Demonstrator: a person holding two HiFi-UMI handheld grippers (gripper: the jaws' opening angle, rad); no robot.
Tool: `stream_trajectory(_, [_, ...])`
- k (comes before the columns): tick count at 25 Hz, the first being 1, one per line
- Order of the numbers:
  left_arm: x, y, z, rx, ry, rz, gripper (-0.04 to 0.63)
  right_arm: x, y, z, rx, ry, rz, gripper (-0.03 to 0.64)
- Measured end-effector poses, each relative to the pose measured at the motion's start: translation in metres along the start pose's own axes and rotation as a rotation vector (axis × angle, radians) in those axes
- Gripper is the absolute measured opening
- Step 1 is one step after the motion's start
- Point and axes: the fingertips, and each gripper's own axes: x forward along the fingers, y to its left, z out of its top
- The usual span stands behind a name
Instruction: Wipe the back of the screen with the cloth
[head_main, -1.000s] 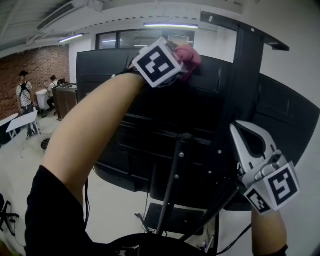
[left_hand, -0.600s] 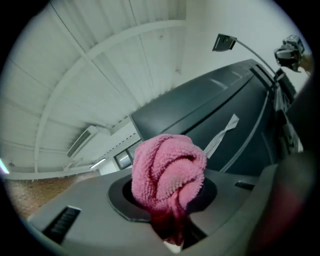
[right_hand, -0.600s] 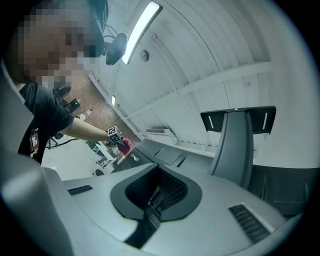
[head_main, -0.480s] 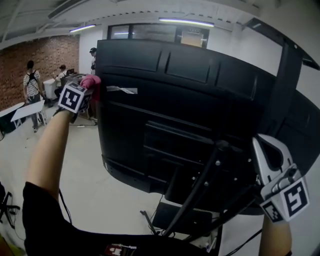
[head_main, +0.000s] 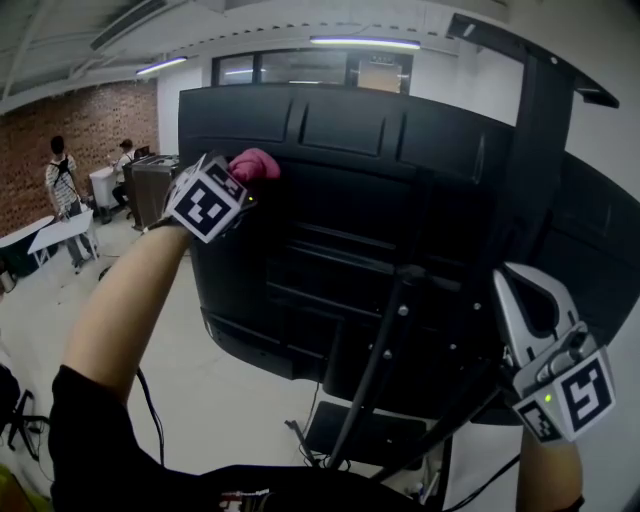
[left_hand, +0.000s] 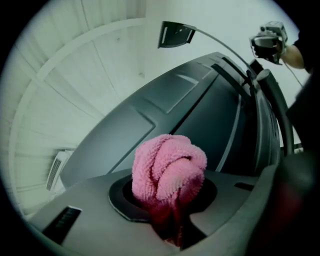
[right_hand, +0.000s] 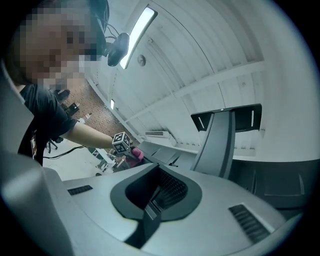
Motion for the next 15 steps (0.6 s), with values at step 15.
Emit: stream_trajectory(15, [0.007, -0.133, 0.124, 0.254, -0.012, -0.080, 0.118, -0.022, -0.008, -0.006, 0.032, -0.040, 0.000, 0.002])
